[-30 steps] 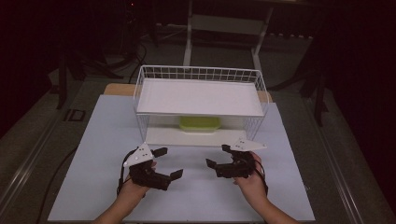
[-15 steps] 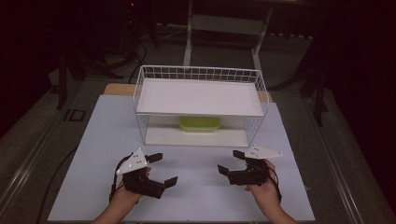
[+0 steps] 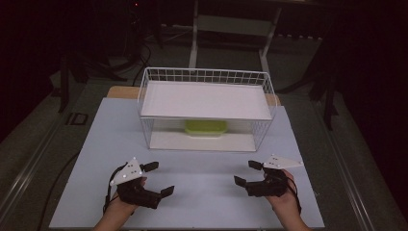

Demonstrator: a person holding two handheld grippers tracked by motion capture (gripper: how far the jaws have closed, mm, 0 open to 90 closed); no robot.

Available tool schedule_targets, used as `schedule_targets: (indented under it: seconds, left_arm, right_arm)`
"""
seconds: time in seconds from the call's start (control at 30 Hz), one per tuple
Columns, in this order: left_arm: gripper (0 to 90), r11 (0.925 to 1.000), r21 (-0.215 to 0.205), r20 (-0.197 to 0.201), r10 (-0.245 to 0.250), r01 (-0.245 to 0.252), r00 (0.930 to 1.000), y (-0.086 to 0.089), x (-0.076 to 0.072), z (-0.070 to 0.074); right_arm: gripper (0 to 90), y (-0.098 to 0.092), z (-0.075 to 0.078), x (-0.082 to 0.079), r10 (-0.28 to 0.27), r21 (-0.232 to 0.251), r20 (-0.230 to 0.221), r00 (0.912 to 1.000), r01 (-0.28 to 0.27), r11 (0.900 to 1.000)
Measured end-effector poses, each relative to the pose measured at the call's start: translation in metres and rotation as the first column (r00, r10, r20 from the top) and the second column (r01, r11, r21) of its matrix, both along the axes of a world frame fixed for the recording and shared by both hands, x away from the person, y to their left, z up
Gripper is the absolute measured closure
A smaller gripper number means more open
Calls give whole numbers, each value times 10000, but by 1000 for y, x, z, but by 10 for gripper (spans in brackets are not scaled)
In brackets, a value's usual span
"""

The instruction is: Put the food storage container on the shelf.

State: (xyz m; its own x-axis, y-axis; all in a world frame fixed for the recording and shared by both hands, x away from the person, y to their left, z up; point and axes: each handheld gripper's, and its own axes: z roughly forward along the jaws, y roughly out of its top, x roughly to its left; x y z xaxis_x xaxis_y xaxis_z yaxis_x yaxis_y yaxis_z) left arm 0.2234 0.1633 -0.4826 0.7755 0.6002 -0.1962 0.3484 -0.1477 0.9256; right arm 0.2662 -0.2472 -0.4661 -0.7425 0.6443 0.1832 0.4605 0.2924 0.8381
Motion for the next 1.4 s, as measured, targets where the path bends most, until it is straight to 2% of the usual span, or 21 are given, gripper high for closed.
schedule_targets:
  seconds: [0.23,0.37,0.57,0.63,0.73,0.87,0.97,1.1,1.27,1.4]
  left_arm:
    - [12,9994,241,64,262,-263,9996,4,-1,-7]
    - [12,9990,245,33,367,-367,9993,4,0,-11]
    - [12,9990,201,-12,399,-398,9992,6,-1,-18]
    - [12,9991,217,20,366,-367,9993,6,-1,-18]
    - [12,9994,107,49,343,-344,9994,5,-2,-20]
    - [12,9996,147,-95,248,-247,9996,1,-2,-23]
    - [12,9994,253,38,248,-249,9997,-1,-2,-23]
    - [12,9991,256,188,319,-323,9993,-1,-3,-22]
    - [12,9990,281,296,348,-356,9990,-1,-5,-20]
    - [12,9992,170,199,368,-371,9991,1,-2,-21]
  right_arm:
    - [145,-10,-6,-1,71,-84,102,9999,-70,9999]
    - [144,-16,-10,-2,92,-98,234,9997,-89,9999]
    - [145,-21,-17,1,58,-110,133,9999,-57,9999]
    - [145,-21,-19,2,170,-135,83,9998,-169,9998]
    - [145,-19,-22,3,352,-340,251,9991,-344,9988]
    - [145,-18,-24,4,363,-324,233,9991,-355,9988]
    - [145,-18,-27,5,473,-190,137,9988,-470,9987]
    - [145,-16,-31,6,605,-310,-104,9981,-608,9977]
    - [145,-13,-32,6,709,-319,-97,9974,-712,9970]
    - [145,-13,-31,6,765,18,-130,9970,-765,9971]
